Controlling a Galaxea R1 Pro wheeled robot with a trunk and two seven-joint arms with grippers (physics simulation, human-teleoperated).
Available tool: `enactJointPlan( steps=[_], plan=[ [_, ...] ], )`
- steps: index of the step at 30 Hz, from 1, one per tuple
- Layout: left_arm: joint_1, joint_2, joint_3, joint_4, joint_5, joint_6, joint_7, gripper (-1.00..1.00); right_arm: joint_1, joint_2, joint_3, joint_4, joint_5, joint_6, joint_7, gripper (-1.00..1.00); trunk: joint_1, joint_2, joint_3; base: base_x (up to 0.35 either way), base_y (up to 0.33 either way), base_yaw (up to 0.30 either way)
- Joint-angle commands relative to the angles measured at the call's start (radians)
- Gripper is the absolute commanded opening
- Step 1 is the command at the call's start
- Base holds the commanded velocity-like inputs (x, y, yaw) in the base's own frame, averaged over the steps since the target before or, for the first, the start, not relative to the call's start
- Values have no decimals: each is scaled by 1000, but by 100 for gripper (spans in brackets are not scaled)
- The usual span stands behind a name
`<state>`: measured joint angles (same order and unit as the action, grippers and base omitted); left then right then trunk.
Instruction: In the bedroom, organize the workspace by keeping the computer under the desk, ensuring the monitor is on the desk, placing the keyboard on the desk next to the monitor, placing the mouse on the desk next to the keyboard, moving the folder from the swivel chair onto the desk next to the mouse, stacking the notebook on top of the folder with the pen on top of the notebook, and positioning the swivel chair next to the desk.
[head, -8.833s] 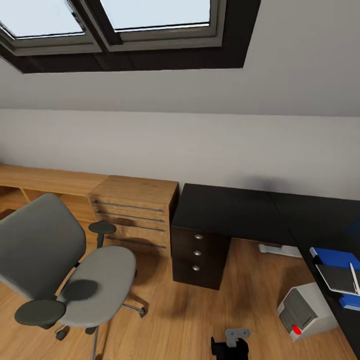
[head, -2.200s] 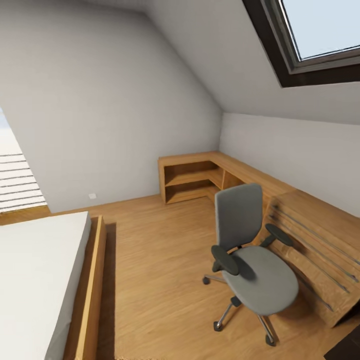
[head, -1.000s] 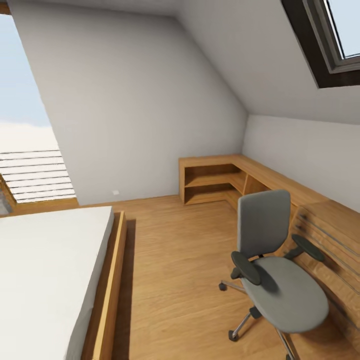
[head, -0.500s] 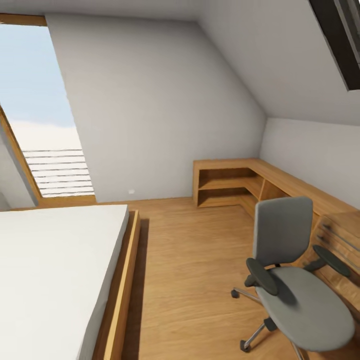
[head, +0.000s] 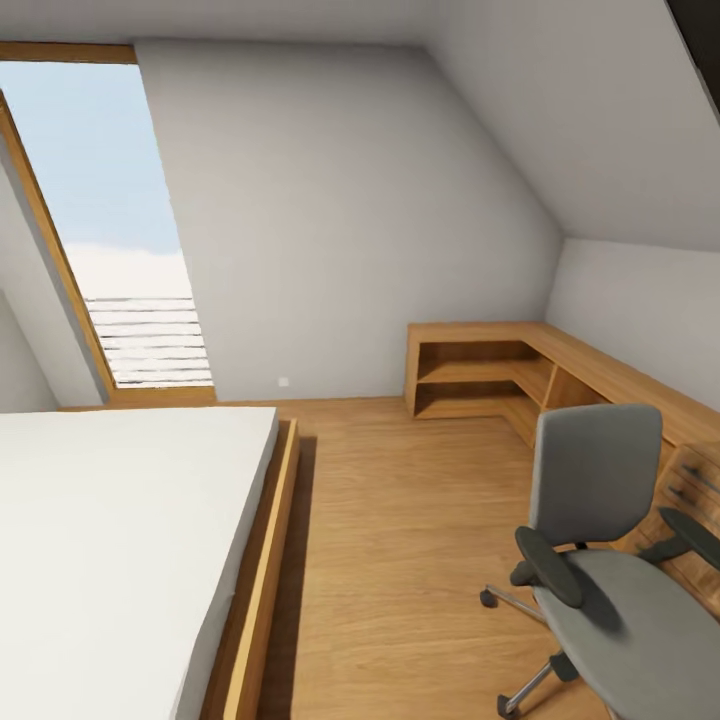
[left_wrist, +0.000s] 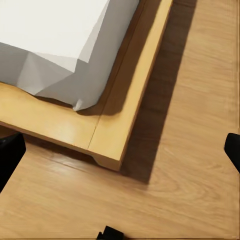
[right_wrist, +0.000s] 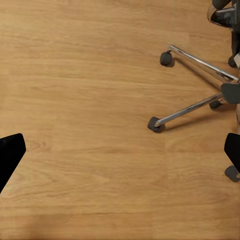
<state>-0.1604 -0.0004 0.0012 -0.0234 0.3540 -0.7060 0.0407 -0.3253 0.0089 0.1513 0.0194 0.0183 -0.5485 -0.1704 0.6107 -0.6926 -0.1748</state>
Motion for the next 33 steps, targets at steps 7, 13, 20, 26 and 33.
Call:
enactJointPlan(
  steps=[7, 13, 20, 26, 33],
  plan=[
    [-1, -15, 0, 0, -4, -4, 4, 100, -1, 1, 8, 2, 3, -1, -9, 100, 0, -1, -1, 0, 0, 8],
    [-1, -17, -2, -3, -5, -4, 5, 100, -1, 2, 8, 2, 3, -1, -9, 100, 0, -1, -1, 0, 0, 1],
    [-1, -44, -2, -66, -4, -3, 11, 100, -1, 1, 8, 2, 3, -2, -9, 100, 0, -1, -1, 0, 0, 0],
    [-1, -83, -4, -126, -7, 0, 16, 100, -1, 1, 8, 2, 3, -2, -9, 100, 0, -1, 2, 0, 0, -78],
    [-1, -87, -3, -147, -8, 0, 7, 100, -1, 1, 8, 2, 3, -1, -8, 100, 0, -1, 9, 0, 0, -146]
  ],
)
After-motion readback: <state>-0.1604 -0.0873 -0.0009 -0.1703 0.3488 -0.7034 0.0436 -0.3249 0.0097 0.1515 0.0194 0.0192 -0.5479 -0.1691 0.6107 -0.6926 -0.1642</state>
